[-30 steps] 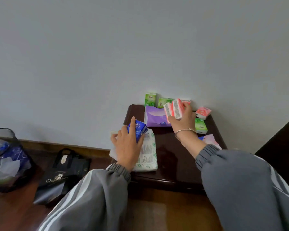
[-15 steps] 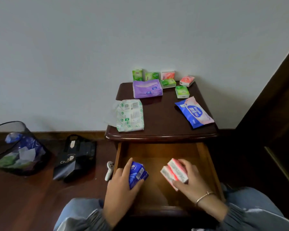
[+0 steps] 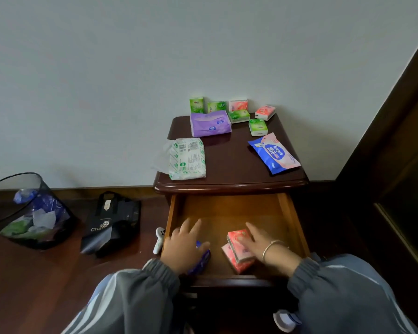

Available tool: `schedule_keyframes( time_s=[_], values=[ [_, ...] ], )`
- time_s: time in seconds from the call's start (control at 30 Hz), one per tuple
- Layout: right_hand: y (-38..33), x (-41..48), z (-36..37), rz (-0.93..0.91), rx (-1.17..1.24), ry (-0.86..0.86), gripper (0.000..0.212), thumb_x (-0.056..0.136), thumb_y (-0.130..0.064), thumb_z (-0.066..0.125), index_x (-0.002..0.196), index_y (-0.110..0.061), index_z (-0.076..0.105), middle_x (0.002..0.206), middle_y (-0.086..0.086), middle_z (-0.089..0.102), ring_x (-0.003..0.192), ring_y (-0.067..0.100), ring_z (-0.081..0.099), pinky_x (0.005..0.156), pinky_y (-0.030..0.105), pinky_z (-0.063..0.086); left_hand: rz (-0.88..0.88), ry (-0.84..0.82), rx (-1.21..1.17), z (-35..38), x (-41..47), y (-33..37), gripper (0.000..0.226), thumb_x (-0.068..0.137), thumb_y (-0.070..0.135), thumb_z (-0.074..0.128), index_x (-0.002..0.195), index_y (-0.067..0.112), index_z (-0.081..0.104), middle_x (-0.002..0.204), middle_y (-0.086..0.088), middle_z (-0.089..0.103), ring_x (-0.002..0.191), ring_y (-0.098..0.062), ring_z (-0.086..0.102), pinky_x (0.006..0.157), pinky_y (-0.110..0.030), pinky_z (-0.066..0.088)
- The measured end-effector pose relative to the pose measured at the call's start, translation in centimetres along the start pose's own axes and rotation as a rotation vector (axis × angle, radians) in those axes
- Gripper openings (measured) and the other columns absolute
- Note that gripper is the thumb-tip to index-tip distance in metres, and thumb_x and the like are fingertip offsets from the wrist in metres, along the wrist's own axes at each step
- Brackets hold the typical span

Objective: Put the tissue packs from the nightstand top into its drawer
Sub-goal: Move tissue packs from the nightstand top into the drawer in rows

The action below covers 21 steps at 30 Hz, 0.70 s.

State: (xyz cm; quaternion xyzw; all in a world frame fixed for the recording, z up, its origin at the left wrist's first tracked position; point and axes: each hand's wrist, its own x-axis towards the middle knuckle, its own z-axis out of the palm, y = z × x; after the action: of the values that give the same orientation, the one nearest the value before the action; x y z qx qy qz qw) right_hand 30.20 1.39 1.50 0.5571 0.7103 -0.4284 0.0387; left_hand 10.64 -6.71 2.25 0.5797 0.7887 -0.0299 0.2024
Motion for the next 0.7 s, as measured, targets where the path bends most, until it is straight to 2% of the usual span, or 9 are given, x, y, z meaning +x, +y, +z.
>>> schedule_keyframes(
  time_s=[0.03,0.1,0.17,0.23,0.37,0.43,0.5,0.6,0.7],
  values=[
    [-0.1,0.1,-0.6,0.005,0.019,-0.006,0.065,0.095,-0.045,0.042,0.15,-0.026,0.012,0.151,0.006,0.032,0.115,0.017,0.052,0.082,0.026,0.049,0.093,-0.023,-0.051,-0.6,0.6,-0.5,0.064,0.094,0.051,0.046,0.15,0.032,0.023,0.16,0.002,0.018,0.142,-0.026,0.028,0.113,-0.046,0.028],
    [-0.4,0.5,-1.2,0.018,0.046,-0.033,0.062,0.096,-0.035,0.045,0.15,-0.028,0.015,0.149,0.006,0.037,0.113,0.019,0.055,0.084,0.027,0.05,0.245,-0.184,-0.103,-1.3,1.5,-0.9,0.048,0.095,0.036,0.052,0.142,0.027,0.043,0.152,0.003,0.036,0.137,-0.02,0.036,0.113,-0.038,0.032],
    [-1.0,0.9,-1.0,0.038,0.034,-0.085,0.061,0.095,-0.024,0.048,0.149,-0.027,0.019,0.148,0.008,0.038,0.115,0.022,0.056,0.091,0.031,0.051,0.269,-0.347,-0.07,-1.4,1.9,-0.8,0.044,0.094,0.031,0.055,0.137,0.023,0.05,0.144,0.0,0.046,0.131,-0.019,0.043,0.109,-0.033,0.035],
    [-1.5,1.5,-0.4,0.053,-0.021,-0.125,0.059,0.093,-0.02,0.05,0.147,-0.024,0.026,0.144,0.008,0.042,0.114,0.023,0.055,0.09,0.031,0.051,0.217,-0.399,0.048,-1.3,2.1,-0.6,0.047,0.094,0.035,0.054,0.139,0.024,0.049,0.14,-0.003,0.05,0.128,-0.023,0.045,0.105,-0.036,0.035],
    [-1.6,2.5,1.9,0.058,-0.091,-0.138,0.043,0.089,-0.025,0.055,0.131,-0.017,0.049,0.116,0.005,0.063,0.091,0.018,0.063,0.069,0.028,0.051,0.17,-0.292,0.314,-1.0,2.6,-1.1,0.039,0.094,0.044,0.048,0.126,0.023,0.056,0.123,-0.002,0.06,0.119,-0.023,0.052,0.104,-0.041,0.028],
    [-1.8,2.6,3.4,0.033,-0.068,-0.126,0.042,0.089,-0.028,0.057,0.128,-0.016,0.048,0.108,0.003,0.064,0.081,0.015,0.062,0.064,0.027,0.052,0.172,-0.235,0.352,-0.7,2.5,-1.8,0.037,0.095,0.047,0.046,0.118,0.022,0.059,0.117,-0.003,0.063,0.115,-0.024,0.052,0.104,-0.039,0.029],
    [-2.5,2.6,4.8,-0.001,-0.016,-0.102,0.051,0.088,-0.032,0.058,0.132,-0.017,0.04,0.113,0.005,0.062,0.084,0.017,0.062,0.068,0.03,0.053,0.213,-0.162,0.338,-0.3,2.1,-2.5,0.039,0.094,0.048,0.047,0.12,0.023,0.059,0.122,-0.003,0.06,0.12,-0.024,0.048,0.106,-0.039,0.029],
    [-3.2,2.2,6.7,-0.046,0.057,-0.105,0.069,0.084,-0.037,0.063,0.141,-0.016,0.029,0.126,0.011,0.057,0.109,0.026,0.059,0.09,0.036,0.049,0.264,0.064,0.124,0.3,1.2,-3.7,0.045,0.095,0.044,0.048,0.136,0.025,0.05,0.145,0.001,0.044,0.14,-0.019,0.03,0.115,-0.034,0.02],
    [-3.2,1.7,6.9,-0.003,0.117,-0.154,0.075,0.082,-0.043,0.064,0.143,-0.017,0.029,0.131,0.007,0.055,0.115,0.024,0.056,0.096,0.039,0.047,0.077,0.287,-0.311,0.7,-0.4,-5.1,0.055,0.097,0.028,0.05,0.149,0.019,0.032,0.156,-0.001,0.026,0.145,-0.019,0.022,0.118,-0.031,0.017]
  ],
)
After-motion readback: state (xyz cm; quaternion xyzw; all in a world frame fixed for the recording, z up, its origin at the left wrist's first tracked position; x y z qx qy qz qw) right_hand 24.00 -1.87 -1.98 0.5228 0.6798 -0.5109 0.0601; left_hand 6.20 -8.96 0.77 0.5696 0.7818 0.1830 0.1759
